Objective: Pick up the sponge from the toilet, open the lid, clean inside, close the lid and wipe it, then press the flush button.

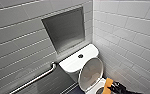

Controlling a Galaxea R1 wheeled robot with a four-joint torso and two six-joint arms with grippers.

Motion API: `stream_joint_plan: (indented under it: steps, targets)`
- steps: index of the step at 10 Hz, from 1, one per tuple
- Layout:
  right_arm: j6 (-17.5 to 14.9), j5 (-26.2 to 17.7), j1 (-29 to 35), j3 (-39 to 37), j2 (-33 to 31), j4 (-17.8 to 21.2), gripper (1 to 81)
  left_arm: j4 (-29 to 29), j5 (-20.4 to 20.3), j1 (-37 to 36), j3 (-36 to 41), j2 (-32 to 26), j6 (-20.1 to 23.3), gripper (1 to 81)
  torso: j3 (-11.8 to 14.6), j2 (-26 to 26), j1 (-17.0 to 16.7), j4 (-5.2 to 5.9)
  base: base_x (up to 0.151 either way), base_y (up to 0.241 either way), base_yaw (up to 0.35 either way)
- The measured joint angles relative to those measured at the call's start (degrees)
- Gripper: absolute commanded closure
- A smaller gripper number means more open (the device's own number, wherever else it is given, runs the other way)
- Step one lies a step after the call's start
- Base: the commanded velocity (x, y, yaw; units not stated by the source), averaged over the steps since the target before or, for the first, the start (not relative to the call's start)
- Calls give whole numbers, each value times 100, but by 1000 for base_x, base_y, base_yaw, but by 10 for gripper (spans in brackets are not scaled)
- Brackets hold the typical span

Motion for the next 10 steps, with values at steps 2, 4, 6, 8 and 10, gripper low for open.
stream_joint_plan:
  steps: [2,4,6,8,10]
  targets:
    - [9,343,-229,124,-111,0,811,0,1,1,2,0,0,10,0,0,0,0,0,0,0]
    - [21,618,-389,172,-124,7,811,0,0,4,2,-2,0,10,0,0,0,0,0,0,0]
    - [30,880,-579,273,-212,9,811,0,0,17,2,0,0,10,0,0,0,0,0,0,0]
    - [45,1084,-755,516,-400,41,811,0,0,33,2,0,0,10,0,0,0,0,0,0,0]
    - [52,1259,-883,789,-618,90,811,0,0,30,5,2,0,10,0,0,0,0,0,0,0]
